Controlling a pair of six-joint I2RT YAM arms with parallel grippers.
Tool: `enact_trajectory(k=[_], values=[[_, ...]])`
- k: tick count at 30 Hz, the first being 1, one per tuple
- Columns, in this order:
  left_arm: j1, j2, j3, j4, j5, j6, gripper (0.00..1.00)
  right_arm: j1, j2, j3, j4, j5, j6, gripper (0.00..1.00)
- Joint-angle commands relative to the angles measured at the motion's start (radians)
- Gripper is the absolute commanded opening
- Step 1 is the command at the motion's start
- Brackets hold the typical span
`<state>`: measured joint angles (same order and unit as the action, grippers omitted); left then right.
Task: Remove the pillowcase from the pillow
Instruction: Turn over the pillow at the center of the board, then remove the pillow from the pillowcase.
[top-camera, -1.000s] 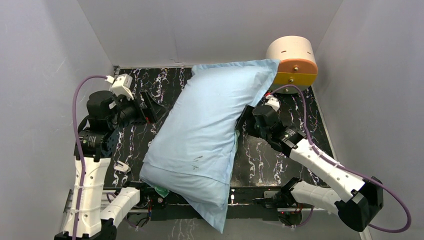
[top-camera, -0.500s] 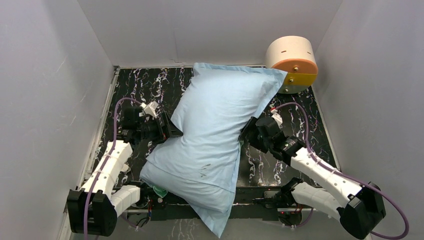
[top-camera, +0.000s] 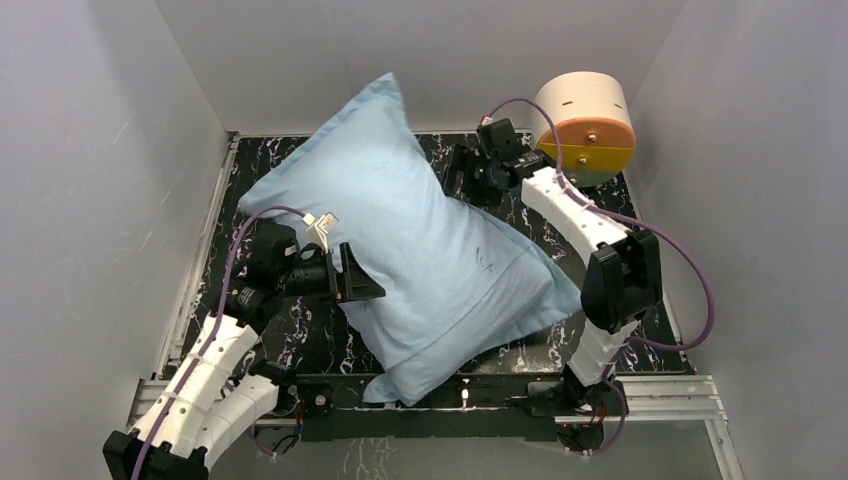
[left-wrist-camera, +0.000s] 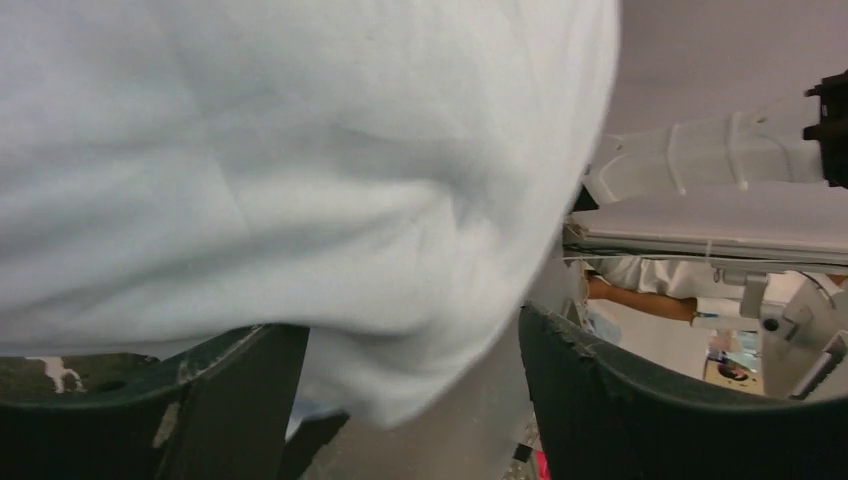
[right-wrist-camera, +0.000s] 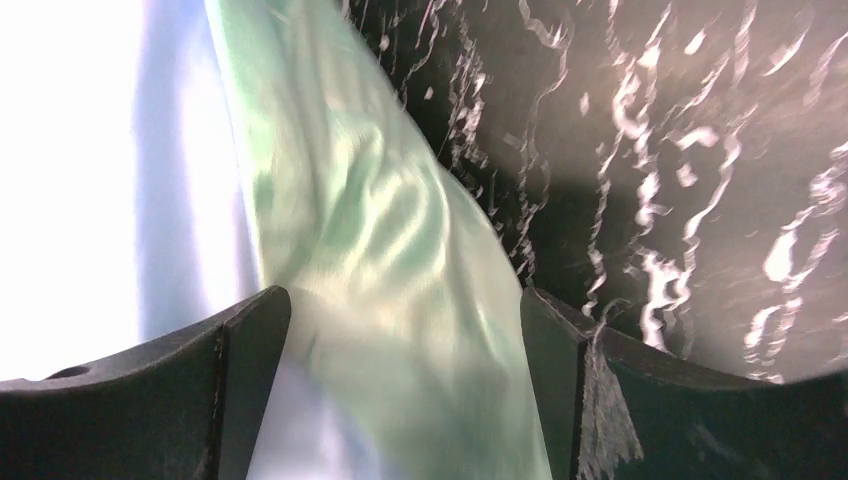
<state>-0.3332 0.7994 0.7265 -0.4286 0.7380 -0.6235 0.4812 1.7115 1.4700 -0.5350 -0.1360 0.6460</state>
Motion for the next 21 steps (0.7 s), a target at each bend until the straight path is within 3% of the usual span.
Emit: enact_trajectory(k=[1, 3, 5, 10, 14, 17, 19, 21], values=[[-0.018, -0.035, 0.135, -0.105, -0.065, 0.037, 0.81, 0.042, -0.001, 0.203, -0.250, 0.278, -0.173, 0.95], [-0.019, -0.020, 0.214, -0.197, -0.182, 0.096, 0.87, 0.042, -0.097, 0.135, -0.245, 0.448, -0.182, 0.97], [-0.019, 0.008, 0.277, -0.250, -0.262, 0.142, 0.89, 0.042, -0.225, 0.023, -0.190, 0.498, -0.185, 0.98], [-0.020, 0.097, 0.369, -0.266, -0.270, 0.191, 0.89, 0.041, -0.575, -0.298, -0.103, 0.429, -0.138, 0.99], [-0.023, 0.144, 0.405, -0.259, -0.270, 0.222, 0.88, 0.042, -0.860, -0.547, -0.137, 0.452, 0.119, 0.99], [-0.051, 0.181, 0.433, -0.240, -0.288, 0.238, 0.87, 0.041, -1.055, -0.752, -0.036, 0.339, 0.262, 0.95], [-0.134, 0.234, 0.473, -0.201, -0.305, 0.229, 0.88, 0.042, -1.135, -0.832, 0.022, 0.288, 0.354, 0.92], [-0.308, 0.326, 0.563, -0.185, -0.388, 0.230, 0.89, 0.042, -1.171, -0.883, 0.057, 0.265, 0.433, 0.89]])
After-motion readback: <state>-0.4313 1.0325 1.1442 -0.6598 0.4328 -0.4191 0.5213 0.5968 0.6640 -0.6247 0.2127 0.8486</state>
